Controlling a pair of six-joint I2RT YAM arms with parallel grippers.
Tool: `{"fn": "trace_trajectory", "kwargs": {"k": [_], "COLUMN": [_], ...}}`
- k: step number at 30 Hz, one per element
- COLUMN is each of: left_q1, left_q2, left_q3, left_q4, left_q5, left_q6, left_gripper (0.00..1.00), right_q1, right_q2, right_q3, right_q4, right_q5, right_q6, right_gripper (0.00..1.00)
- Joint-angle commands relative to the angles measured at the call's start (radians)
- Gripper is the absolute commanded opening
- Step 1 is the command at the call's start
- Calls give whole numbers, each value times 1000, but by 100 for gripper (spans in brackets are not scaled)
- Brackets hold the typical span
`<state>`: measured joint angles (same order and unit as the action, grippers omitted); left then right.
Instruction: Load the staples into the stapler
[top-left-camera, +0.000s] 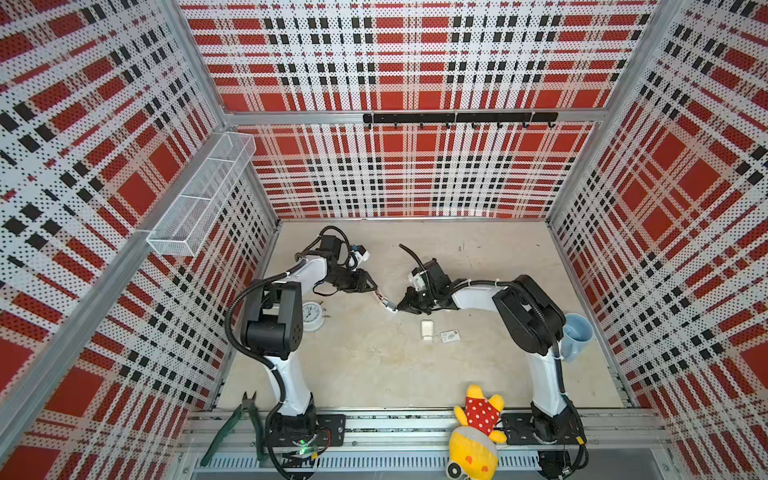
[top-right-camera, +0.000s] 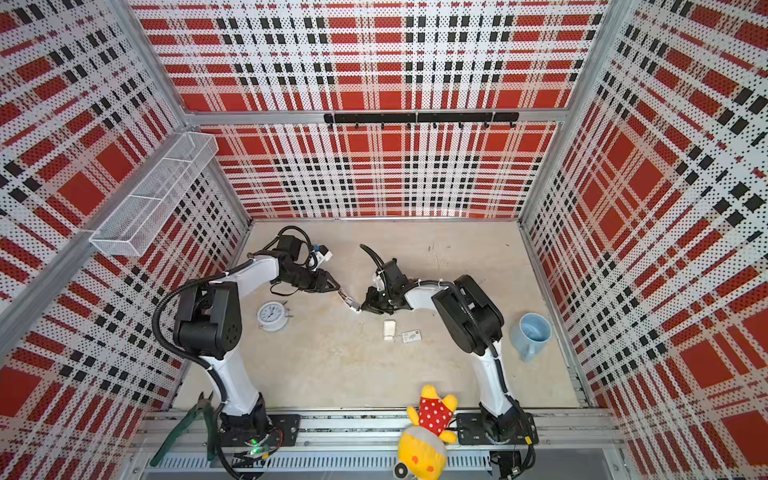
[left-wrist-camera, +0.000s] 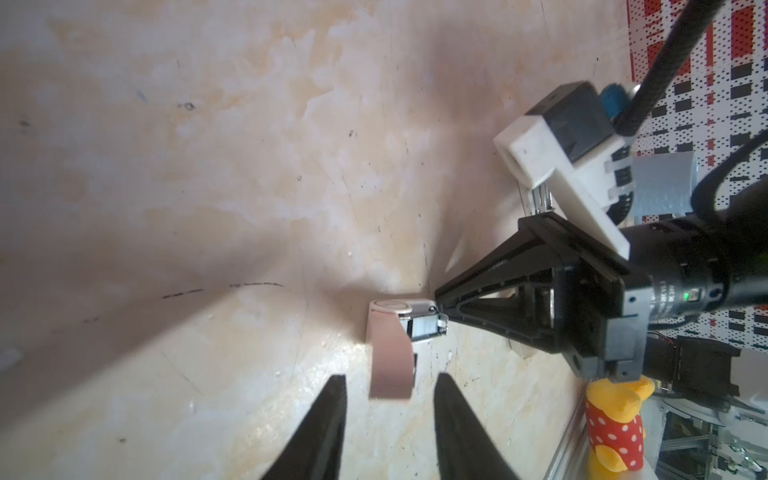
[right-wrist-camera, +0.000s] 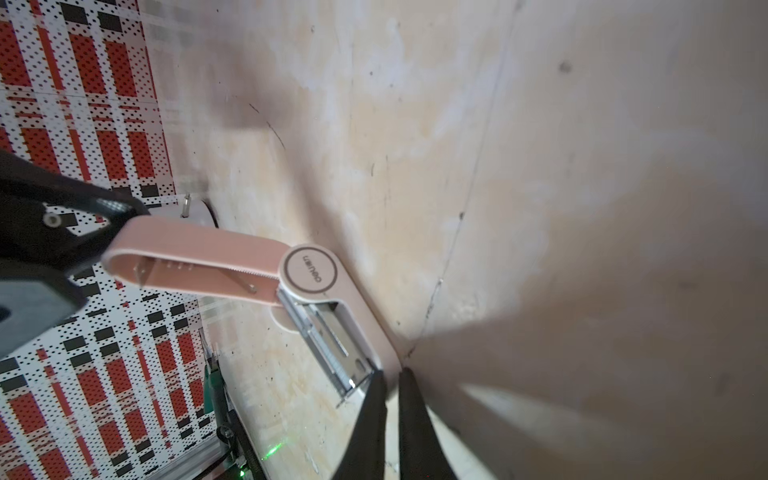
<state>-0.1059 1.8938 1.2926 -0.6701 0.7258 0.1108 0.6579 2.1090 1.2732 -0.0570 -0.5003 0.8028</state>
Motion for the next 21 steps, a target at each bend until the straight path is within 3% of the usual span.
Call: {"fn": "trace_trajectory", "kwargs": {"k": [1,15,21], "left_q1": [-8,-4,20], "left_q2": [-1,-33,-87], "left_q3": [-16,-56,-38], "left_q4": [6,-4,-18], "left_q5": [16,32,54], "left_q6": [9,11,11], "left_gripper": [36,32,41], "right_q1": [2,-25,-36], "right_q2": [40,65,5], "right_q3": [40,101,52], "right_q4": [-24,-58,-45], "right_q5": [22,14,57], "right_q6": [-29,-66,-69], "right_gripper": [10,11,13]}}
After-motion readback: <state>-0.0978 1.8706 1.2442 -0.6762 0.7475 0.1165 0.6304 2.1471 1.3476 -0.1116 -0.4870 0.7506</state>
